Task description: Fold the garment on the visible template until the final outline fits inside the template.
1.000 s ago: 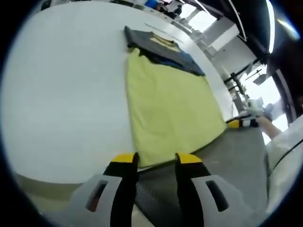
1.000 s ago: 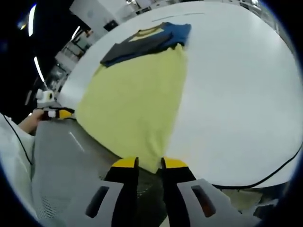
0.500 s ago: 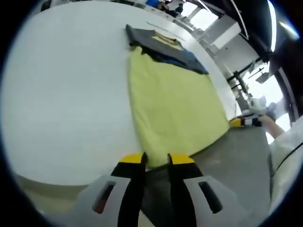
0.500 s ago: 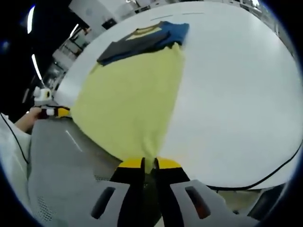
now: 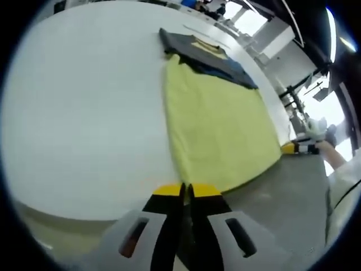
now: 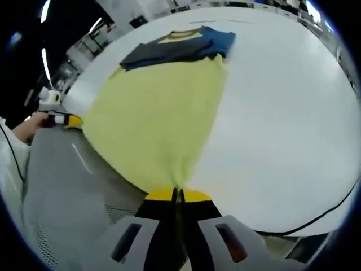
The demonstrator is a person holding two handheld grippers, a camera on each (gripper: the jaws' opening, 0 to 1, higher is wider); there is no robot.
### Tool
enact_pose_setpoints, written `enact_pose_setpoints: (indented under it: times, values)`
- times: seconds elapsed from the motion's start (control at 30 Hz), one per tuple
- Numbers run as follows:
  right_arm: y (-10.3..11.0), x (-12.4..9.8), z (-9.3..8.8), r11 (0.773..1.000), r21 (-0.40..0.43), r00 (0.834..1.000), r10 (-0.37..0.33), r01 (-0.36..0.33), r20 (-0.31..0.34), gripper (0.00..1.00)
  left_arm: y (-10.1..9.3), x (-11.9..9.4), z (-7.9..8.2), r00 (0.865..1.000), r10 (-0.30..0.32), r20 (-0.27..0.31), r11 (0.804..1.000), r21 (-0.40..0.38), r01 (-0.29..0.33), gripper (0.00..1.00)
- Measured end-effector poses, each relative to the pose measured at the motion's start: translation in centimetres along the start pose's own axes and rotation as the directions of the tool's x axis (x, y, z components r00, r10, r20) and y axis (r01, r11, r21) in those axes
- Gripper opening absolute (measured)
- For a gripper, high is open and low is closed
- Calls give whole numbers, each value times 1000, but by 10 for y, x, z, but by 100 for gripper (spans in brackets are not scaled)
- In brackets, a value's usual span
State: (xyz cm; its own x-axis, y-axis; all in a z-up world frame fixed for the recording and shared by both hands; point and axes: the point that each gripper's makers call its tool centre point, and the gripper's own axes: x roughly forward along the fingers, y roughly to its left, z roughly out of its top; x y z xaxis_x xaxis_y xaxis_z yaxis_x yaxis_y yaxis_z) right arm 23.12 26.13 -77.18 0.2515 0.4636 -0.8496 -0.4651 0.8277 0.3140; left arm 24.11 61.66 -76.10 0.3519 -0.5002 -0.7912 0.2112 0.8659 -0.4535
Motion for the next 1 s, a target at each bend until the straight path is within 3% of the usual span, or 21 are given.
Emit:
enact_pose_setpoints:
  times: [0.13,0.17,0.37,0.6,1.0]
  values:
    - [-1,0,0,1000,10,1000,-10,10,-2,3,0,0,0,1000,5,3,1000,-11,-5,0]
    - [-2,0,0,998,58,1000,-21,21,-2,3,0,0,-1,1000,5,2,1000,-20,-5,0]
    - [0,-5,1,998,57,1000,-18,17,14,3,-1,-3,0,1000,3,4,999,-50,-2,0]
    - [1,-18,8,988,152,997,11,-22,74,2,-6,-9,5,1000,-4,11,999,-31,4,0]
    - [7,-42,24,996,81,986,21,-35,166,2,-16,-25,15,998,-37,41,999,-3,37,0]
